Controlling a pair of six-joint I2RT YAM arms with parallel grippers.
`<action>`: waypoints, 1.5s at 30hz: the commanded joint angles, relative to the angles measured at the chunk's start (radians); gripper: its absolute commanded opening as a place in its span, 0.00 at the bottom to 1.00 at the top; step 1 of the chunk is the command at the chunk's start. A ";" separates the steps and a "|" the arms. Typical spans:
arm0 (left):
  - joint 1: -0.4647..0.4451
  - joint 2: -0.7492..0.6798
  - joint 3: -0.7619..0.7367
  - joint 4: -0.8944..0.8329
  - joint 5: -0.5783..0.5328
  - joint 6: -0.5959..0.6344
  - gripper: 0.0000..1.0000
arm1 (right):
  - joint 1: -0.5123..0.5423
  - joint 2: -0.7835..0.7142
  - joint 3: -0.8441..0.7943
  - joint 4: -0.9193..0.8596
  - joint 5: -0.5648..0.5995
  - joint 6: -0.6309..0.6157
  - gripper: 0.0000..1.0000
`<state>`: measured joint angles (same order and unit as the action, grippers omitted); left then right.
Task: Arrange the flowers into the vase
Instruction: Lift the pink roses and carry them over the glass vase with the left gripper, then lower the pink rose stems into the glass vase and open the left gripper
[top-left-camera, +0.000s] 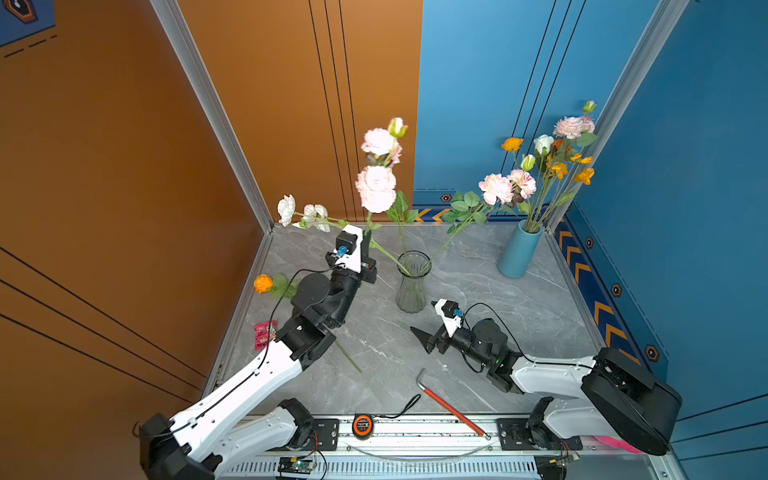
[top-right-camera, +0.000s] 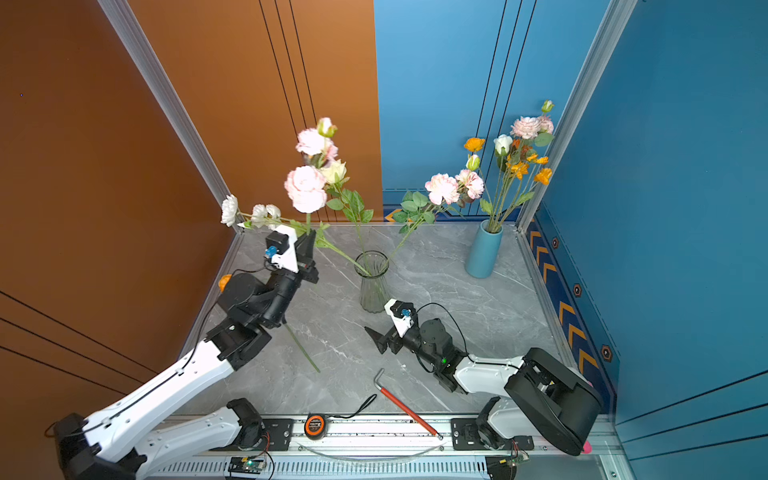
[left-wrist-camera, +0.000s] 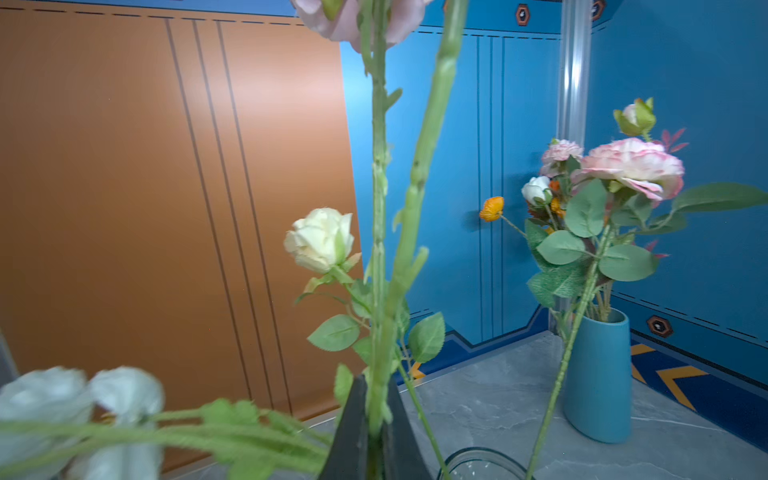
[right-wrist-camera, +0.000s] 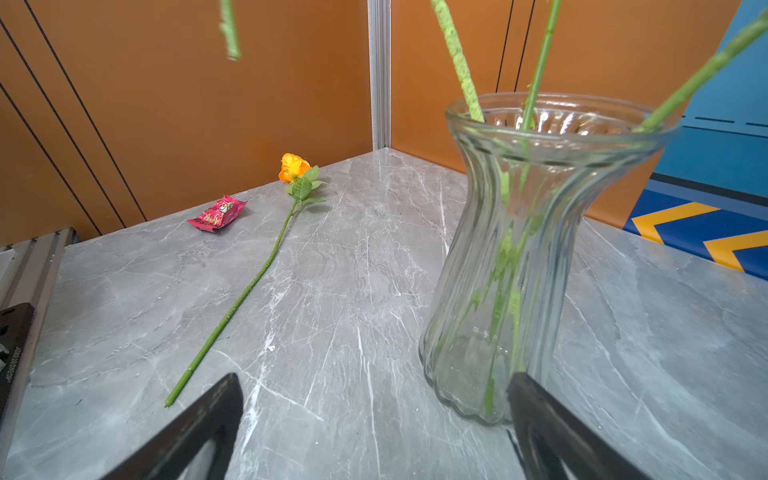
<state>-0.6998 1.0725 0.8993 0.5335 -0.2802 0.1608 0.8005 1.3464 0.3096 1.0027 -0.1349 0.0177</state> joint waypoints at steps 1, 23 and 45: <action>-0.008 0.111 0.070 0.290 0.178 -0.027 0.00 | 0.005 -0.023 0.010 -0.010 0.012 -0.021 1.00; -0.017 0.551 0.204 0.502 0.185 -0.071 0.00 | 0.006 -0.314 -0.006 -0.131 0.178 0.052 1.00; -0.021 0.550 -0.012 0.505 0.181 -0.197 0.14 | 0.007 -0.233 -0.010 -0.093 0.161 0.023 1.00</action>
<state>-0.7155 1.6329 0.9005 1.0054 -0.0929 -0.0048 0.8005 1.1091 0.3065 0.9146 0.0090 0.0494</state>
